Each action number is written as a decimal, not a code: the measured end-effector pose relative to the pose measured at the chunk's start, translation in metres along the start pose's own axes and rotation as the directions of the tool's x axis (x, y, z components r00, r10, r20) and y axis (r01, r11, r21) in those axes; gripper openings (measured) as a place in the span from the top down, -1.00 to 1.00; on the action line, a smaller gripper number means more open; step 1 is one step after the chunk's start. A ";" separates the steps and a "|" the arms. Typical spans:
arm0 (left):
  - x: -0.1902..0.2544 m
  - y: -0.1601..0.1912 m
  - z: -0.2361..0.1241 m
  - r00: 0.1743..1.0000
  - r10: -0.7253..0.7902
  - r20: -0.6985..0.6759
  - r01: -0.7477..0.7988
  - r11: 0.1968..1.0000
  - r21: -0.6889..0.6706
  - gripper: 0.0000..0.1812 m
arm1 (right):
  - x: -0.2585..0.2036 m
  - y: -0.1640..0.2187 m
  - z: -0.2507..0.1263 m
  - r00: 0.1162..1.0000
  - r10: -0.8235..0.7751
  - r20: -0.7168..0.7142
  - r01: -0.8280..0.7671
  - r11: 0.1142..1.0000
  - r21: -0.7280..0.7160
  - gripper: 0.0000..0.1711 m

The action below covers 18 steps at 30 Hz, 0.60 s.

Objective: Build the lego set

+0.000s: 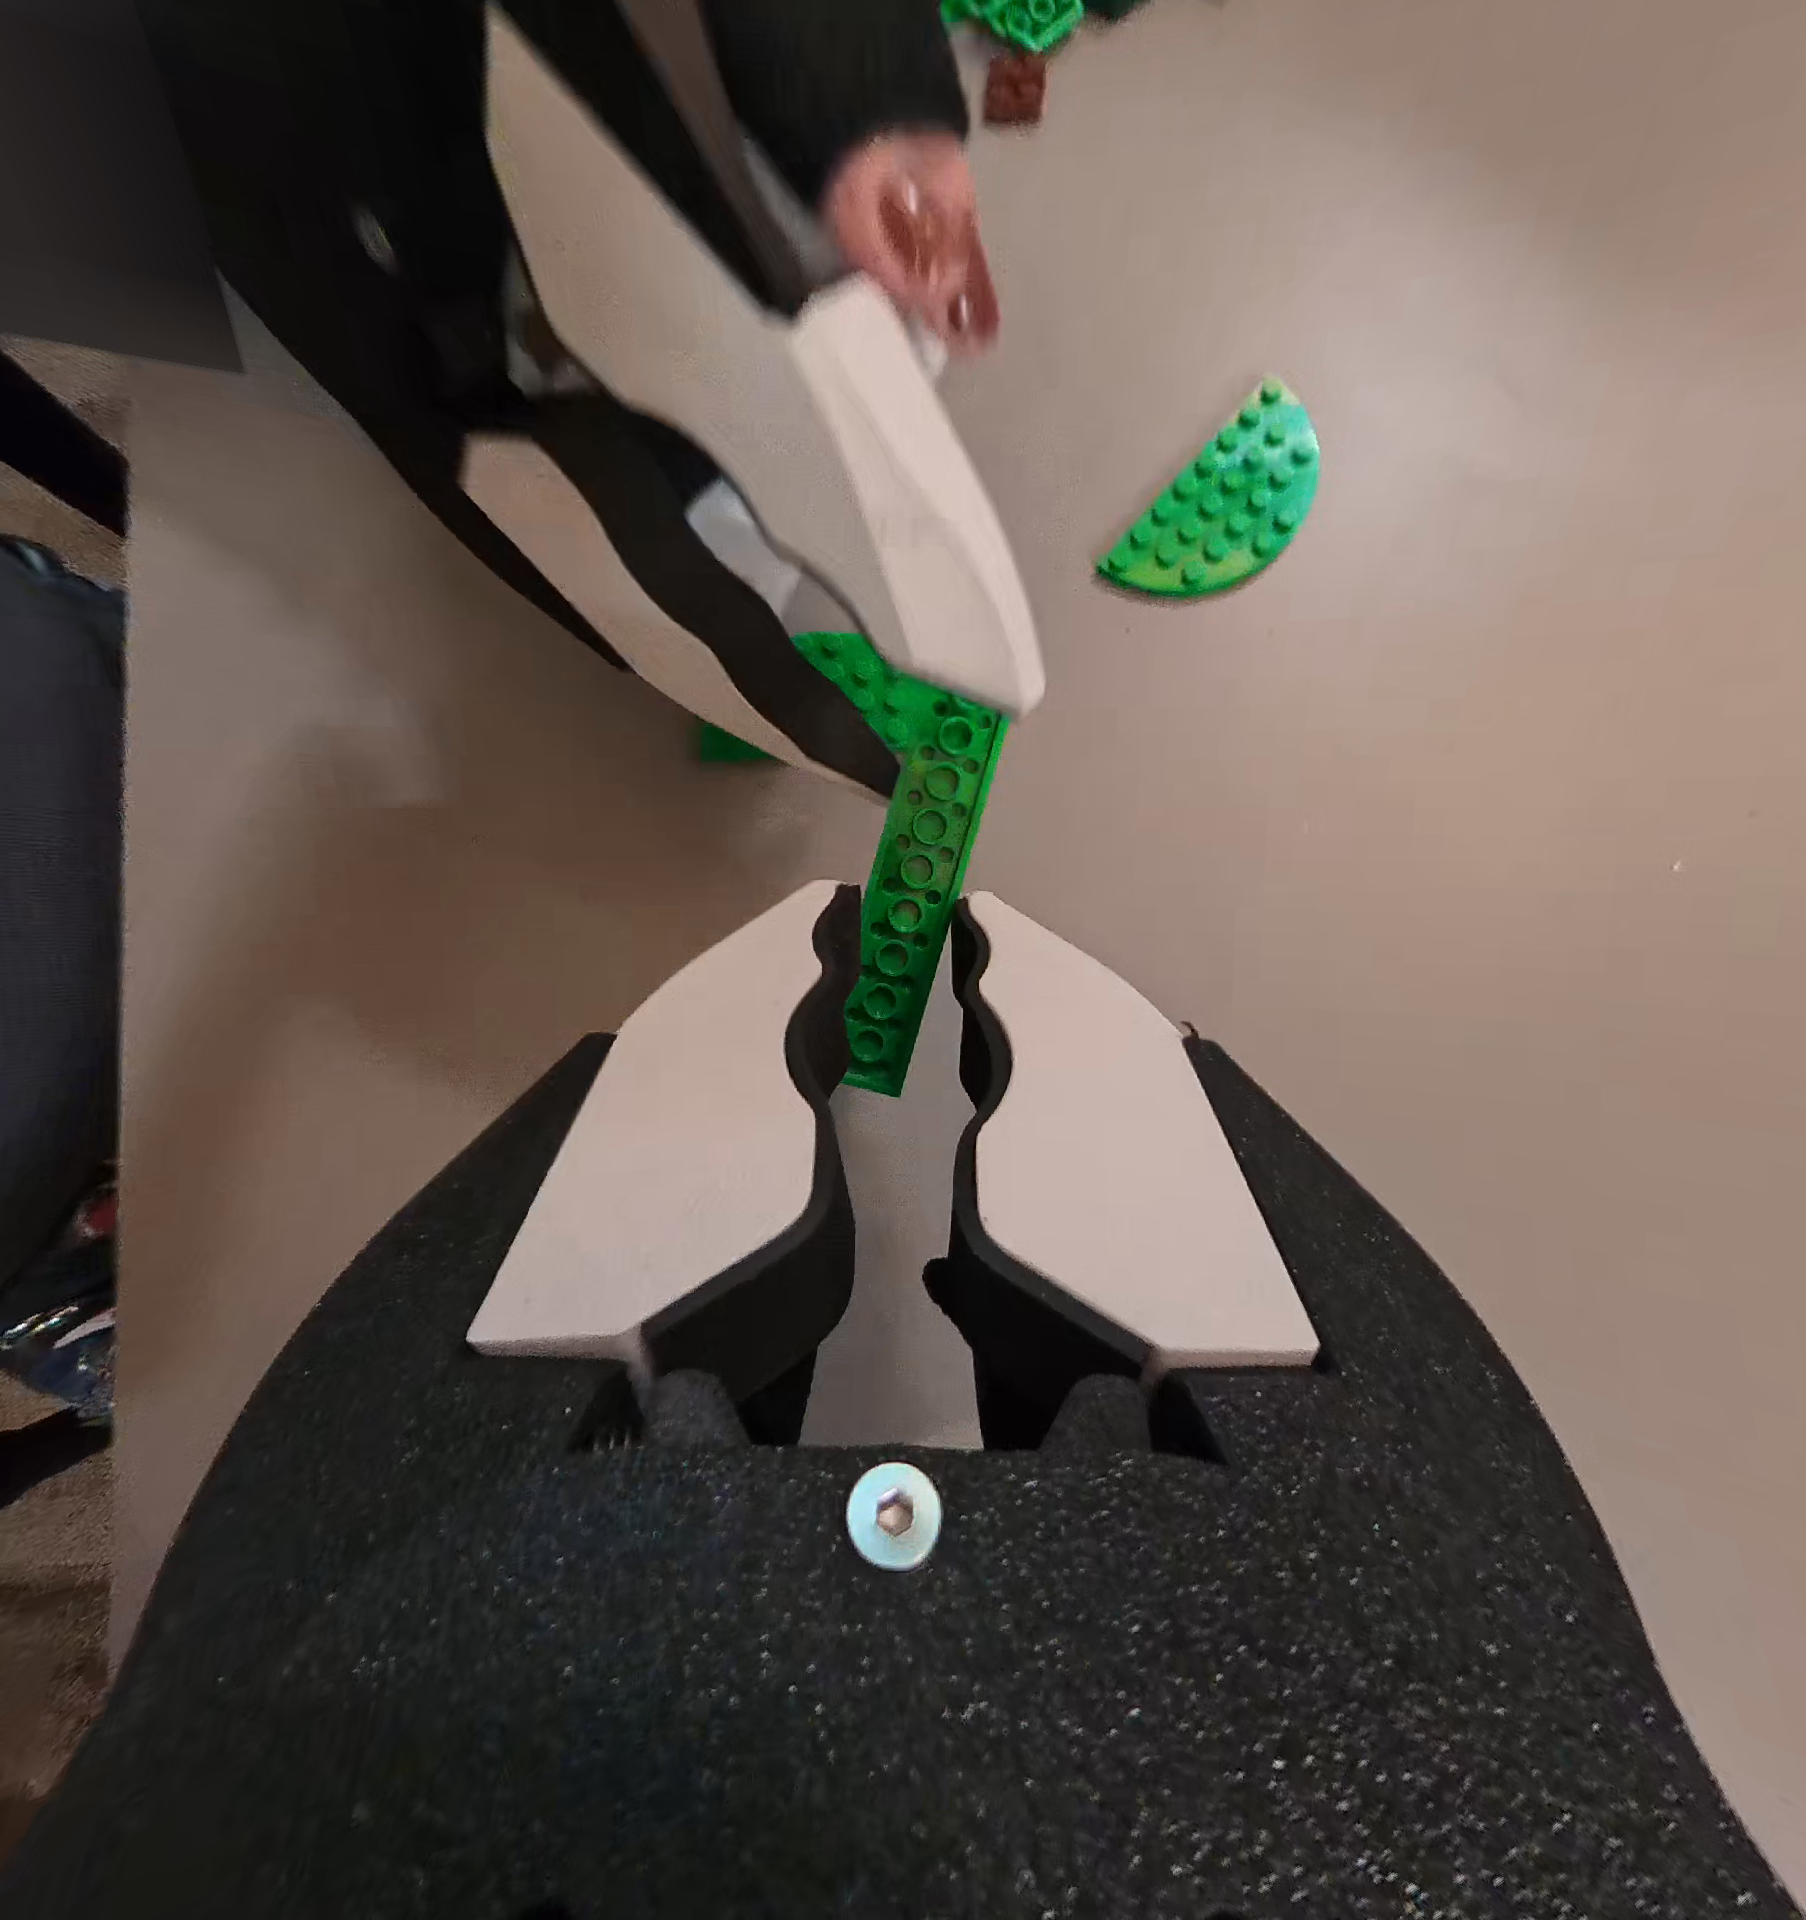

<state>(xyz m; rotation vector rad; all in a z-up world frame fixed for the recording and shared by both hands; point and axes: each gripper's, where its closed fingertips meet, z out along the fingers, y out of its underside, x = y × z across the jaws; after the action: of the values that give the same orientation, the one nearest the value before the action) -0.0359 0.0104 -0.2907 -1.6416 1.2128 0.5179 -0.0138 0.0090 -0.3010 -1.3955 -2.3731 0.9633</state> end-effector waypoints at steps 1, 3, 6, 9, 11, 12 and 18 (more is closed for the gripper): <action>0.001 -0.001 0.002 0.999 0.034 0.005 -0.034 0.999 -0.010 0.72 | -0.002 -0.003 -0.002 1.000 -0.004 0.012 0.004 1.000 0.010 0.81; 0.002 0.003 0.007 0.999 0.045 -0.007 -0.046 0.998 -0.051 0.90 | -0.003 -0.006 -0.003 1.000 -0.006 0.015 0.006 1.000 0.017 0.82; 0.008 0.013 0.009 0.986 -0.122 -0.111 0.108 0.986 -0.125 0.95 | 0.008 -0.012 -0.009 0.993 -0.044 -0.107 0.051 0.997 0.065 0.41; 0.021 0.006 -0.002 0.743 -0.541 -0.395 0.510 0.839 -0.189 0.96 | 0.007 -0.024 -0.021 0.891 -0.300 -0.340 0.343 0.936 0.073 0.34; 0.022 -0.008 -0.017 0.492 -0.663 -0.564 0.663 0.705 -0.250 0.96 | 0.009 -0.026 -0.023 0.683 -0.521 -0.512 0.552 0.827 -0.105 0.44; 0.022 -0.013 -0.024 0.382 -0.683 -0.623 0.697 0.655 -0.291 0.96 | 0.008 -0.026 -0.022 0.571 -0.611 -0.548 0.613 0.762 -0.210 0.48; 0.029 -0.015 -0.036 0.146 -0.724 -0.675 0.699 0.558 -0.447 0.95 | 0.001 -0.022 -0.003 0.353 -0.809 -0.471 0.678 0.568 -0.467 0.80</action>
<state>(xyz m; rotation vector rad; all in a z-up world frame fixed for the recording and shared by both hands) -0.0179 -0.0347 -0.2917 -2.3315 0.7728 -1.0182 -0.0287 0.0039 -0.2851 -0.3512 -2.1305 -0.0555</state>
